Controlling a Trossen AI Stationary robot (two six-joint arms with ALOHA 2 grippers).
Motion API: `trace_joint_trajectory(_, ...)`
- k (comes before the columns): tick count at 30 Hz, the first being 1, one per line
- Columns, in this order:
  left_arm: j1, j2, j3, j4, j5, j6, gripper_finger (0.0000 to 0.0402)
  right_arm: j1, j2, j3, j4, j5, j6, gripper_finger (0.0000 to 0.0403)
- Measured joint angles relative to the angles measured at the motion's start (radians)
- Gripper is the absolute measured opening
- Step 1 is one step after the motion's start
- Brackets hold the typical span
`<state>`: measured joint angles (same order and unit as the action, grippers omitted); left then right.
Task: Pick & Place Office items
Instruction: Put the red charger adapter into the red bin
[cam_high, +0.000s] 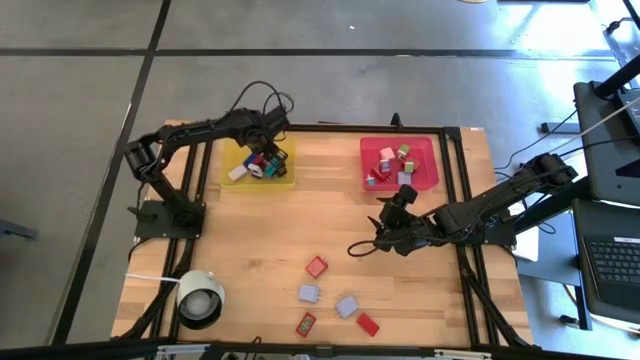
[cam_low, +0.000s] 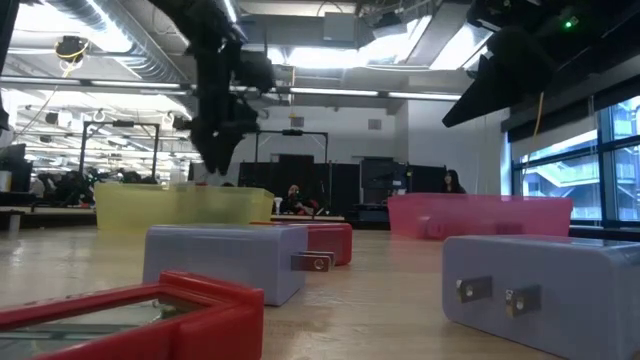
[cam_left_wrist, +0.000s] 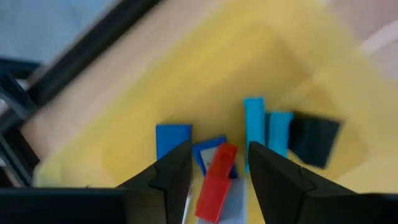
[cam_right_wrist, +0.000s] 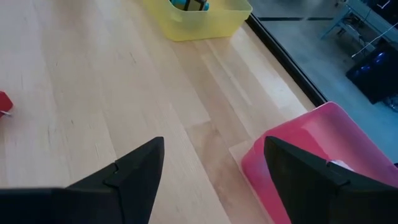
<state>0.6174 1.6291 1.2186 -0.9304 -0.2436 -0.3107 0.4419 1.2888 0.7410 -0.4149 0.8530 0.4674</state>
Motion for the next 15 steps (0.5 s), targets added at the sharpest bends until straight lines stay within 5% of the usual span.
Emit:
trace_joint_trajectory(7, -0.049, 0.000, 0.154, -0.029, 0.049, 0.002, 0.0154, 0.000, 0.000, 0.000, 0.000, -0.004, -0.012, 0.0279)
trace_joint_trajectory(15, -0.201, 0.000, 0.126, -0.078, 0.016, -0.014, 0.0154, 0.000, 0.000, 0.000, 0.070, -0.128, -0.065, 0.0279)
